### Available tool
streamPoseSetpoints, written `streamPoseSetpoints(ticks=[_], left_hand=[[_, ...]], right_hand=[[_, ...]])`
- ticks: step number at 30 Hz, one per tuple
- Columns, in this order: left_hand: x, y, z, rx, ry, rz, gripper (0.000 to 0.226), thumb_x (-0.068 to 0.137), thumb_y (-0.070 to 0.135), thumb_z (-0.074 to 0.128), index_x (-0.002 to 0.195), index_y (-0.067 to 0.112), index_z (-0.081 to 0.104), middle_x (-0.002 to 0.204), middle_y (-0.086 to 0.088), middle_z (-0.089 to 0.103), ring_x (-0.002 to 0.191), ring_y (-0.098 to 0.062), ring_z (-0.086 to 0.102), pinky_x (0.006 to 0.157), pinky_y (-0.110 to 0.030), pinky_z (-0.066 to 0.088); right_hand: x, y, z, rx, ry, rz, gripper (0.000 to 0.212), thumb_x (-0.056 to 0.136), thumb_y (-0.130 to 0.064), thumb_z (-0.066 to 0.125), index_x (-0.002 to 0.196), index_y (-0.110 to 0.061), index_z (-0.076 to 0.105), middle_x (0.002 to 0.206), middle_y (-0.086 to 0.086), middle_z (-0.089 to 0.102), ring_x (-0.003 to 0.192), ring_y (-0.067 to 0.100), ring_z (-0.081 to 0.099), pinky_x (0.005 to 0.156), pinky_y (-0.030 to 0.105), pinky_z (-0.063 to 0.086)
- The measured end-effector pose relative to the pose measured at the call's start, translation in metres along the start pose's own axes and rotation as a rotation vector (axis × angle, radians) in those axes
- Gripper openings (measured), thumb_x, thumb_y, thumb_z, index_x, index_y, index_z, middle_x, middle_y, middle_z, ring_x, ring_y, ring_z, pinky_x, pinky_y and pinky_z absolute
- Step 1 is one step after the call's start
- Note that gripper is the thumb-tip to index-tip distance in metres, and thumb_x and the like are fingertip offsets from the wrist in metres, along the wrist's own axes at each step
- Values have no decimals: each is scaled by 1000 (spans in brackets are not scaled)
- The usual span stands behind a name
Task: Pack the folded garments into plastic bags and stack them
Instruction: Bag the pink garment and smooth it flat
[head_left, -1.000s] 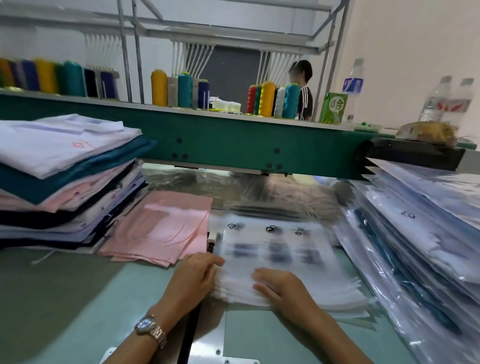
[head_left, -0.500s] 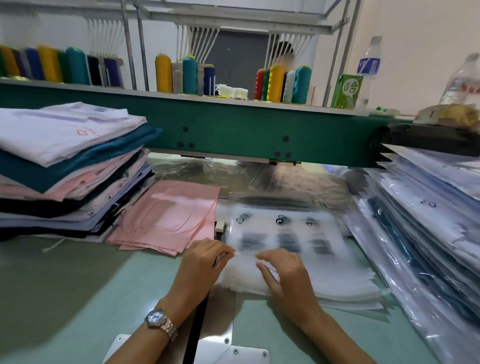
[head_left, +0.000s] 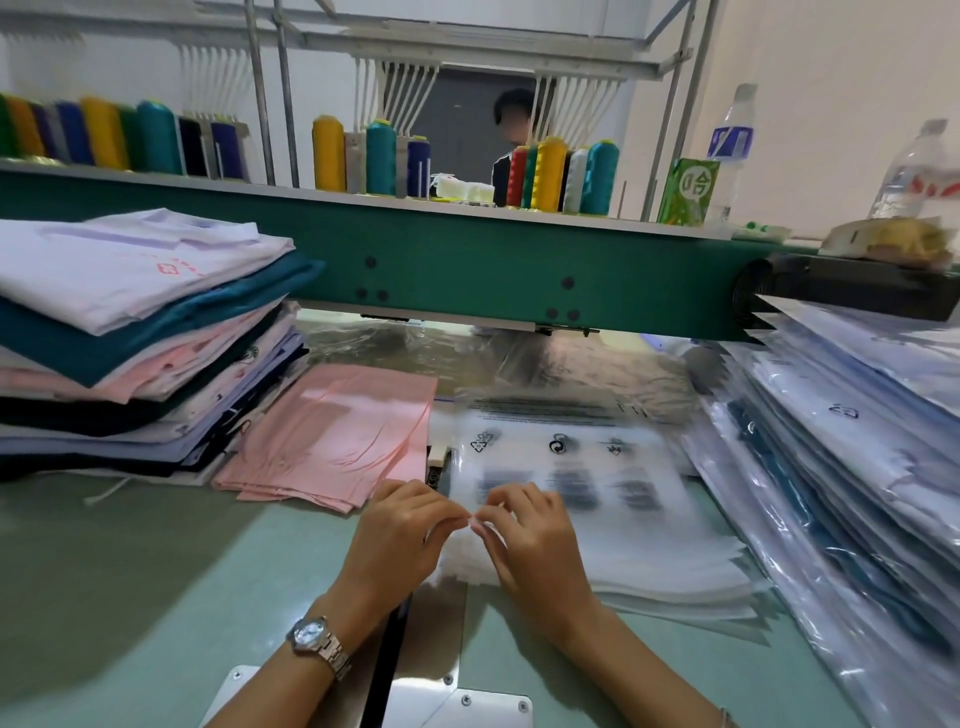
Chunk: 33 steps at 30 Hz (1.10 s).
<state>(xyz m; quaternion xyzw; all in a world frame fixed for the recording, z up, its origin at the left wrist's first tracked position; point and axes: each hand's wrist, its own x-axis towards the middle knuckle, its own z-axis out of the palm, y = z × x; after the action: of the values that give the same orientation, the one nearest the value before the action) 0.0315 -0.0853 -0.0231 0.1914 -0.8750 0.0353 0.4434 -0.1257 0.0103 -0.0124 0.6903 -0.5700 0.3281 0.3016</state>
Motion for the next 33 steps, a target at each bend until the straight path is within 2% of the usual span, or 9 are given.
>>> streamPoseSetpoints(ticks=[3, 10, 14, 17, 20, 25, 27, 30, 33], left_hand=[[-1, -4, -1, 20, 27, -87, 12, 78, 15, 81, 83, 25, 77, 80, 16, 72, 74, -8, 64, 75, -28, 40], [-4, -13, -8, 72, 113, -224, 3, 78, 24, 76, 81, 22, 77, 73, 14, 71, 70, -13, 63, 73, -31, 38], [-5, -15, -8, 69, 103, -310, 33, 85, 41, 50, 83, 22, 76, 73, 12, 71, 69, -15, 64, 72, -35, 42], [-5, -15, -6, 73, 110, -344, 37, 84, 44, 46, 84, 22, 76, 73, 11, 71, 68, -15, 64, 70, -38, 45], [-5, -13, -4, 71, 119, -364, 35, 84, 45, 47, 83, 24, 75, 71, 12, 70, 66, -14, 63, 71, -37, 40], [-8, -19, -2, 81, 133, -404, 2, 83, 27, 75, 85, 26, 74, 69, 13, 67, 65, -12, 61, 70, -29, 29], [-9, -19, 0, 85, 106, -423, 13, 77, 19, 82, 85, 26, 74, 68, 13, 67, 65, -12, 61, 70, -28, 27], [-8, -14, 3, 52, 92, -429, 14, 77, 18, 82, 85, 26, 73, 70, 15, 66, 66, -10, 60, 70, -28, 30], [-10, -13, 5, 7, 100, -428, 15, 79, 18, 79, 89, 26, 72, 75, 16, 68, 67, -6, 59, 70, -26, 29]], right_hand=[[3, 6, -7, -52, -41, -17, 8, 75, -17, 77, 76, -14, 69, 85, 1, 65, 76, 24, 61, 68, 32, 38], [-8, 49, -40, -309, -152, -62, 21, 64, -9, 84, 65, -12, 63, 75, 5, 61, 71, 28, 61, 67, 35, 32], [-25, 77, -62, -502, -277, -2, 24, 54, -2, 84, 62, -11, 63, 71, 8, 59, 69, 30, 59, 61, 37, 43], [-37, 92, -76, -640, -314, 91, 31, 39, 10, 78, 61, -7, 64, 69, 12, 58, 64, 31, 55, 56, 37, 42], [-50, 104, -87, -729, -318, 135, 30, 43, 12, 77, 64, -7, 65, 67, 13, 55, 59, 31, 53, 57, 39, 37], [-66, 113, -101, -770, -385, 290, 36, 42, 13, 82, 61, -8, 61, 58, 11, 51, 49, 29, 52, 55, 38, 40], [-73, 115, -103, -784, -412, 379, 40, 40, 12, 87, 63, -8, 61, 57, 11, 52, 49, 27, 53, 55, 37, 38], [-71, 104, -104, -799, -588, 517, 34, 61, 2, 82, 81, -17, 62, 75, 3, 58, 64, 24, 61, 65, 35, 33], [-57, 92, -100, -799, -634, 557, 16, 91, -27, 59, 106, -31, 57, 100, -6, 55, 90, 14, 58, 75, 33, 27]])
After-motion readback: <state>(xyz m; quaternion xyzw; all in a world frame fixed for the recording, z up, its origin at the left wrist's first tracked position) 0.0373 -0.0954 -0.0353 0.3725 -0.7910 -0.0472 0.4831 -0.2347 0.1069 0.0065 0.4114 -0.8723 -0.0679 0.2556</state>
